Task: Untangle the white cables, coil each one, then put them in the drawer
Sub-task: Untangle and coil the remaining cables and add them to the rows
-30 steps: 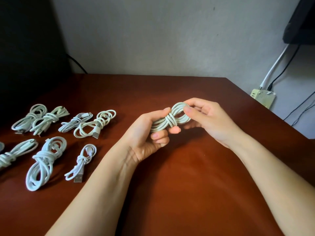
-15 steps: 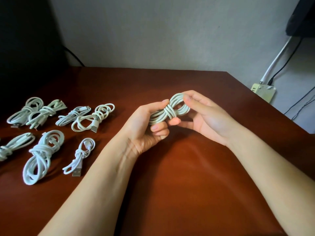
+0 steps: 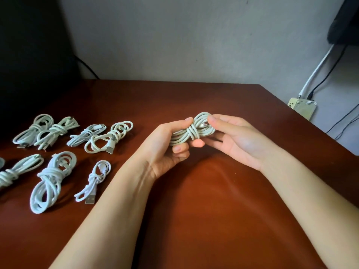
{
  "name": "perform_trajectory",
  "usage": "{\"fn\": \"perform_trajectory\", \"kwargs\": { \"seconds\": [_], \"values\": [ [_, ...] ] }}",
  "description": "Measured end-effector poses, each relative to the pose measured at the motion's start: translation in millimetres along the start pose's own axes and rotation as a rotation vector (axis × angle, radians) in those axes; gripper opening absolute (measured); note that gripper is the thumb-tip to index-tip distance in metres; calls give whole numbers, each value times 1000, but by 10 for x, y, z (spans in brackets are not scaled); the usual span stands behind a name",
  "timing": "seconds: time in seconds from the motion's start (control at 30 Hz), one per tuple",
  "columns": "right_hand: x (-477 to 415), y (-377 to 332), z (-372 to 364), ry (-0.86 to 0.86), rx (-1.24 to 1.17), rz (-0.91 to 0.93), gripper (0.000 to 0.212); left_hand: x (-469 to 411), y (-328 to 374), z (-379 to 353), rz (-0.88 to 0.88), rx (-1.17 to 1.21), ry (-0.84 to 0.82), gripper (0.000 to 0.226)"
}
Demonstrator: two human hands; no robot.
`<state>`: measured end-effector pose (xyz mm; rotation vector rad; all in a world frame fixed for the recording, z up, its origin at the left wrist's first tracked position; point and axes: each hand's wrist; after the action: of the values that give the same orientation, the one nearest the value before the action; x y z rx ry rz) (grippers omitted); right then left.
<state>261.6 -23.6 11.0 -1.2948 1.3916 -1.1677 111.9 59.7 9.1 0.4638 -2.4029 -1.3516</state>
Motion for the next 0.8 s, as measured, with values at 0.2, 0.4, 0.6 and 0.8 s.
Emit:
{"fn": "perform_trajectory", "kwargs": {
  "seconds": [0.2,0.4,0.6,0.8],
  "values": [
    [17,-4,26,29,98,1,33,5,-18,1,65,-45,-14,22],
    [53,-47,-36,121,197,136,20,12,-1,-27,71,-179,34,33],
    [73,-78,-109,199,616,274,12,67,26,-35,-3,-381,142,51],
    [97,-97,-127,195,647,371,14,54,-3,-95,-64,-395,191,47]
  ]
}}
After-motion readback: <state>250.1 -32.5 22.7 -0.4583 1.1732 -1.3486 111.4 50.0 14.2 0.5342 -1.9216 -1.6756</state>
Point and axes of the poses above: each hand's wrist, its own x-axis away from the middle knuckle, its own z-axis out of the back of the hand, y = z × x, and after that the axes turned 8 degrees about -y, right-handed
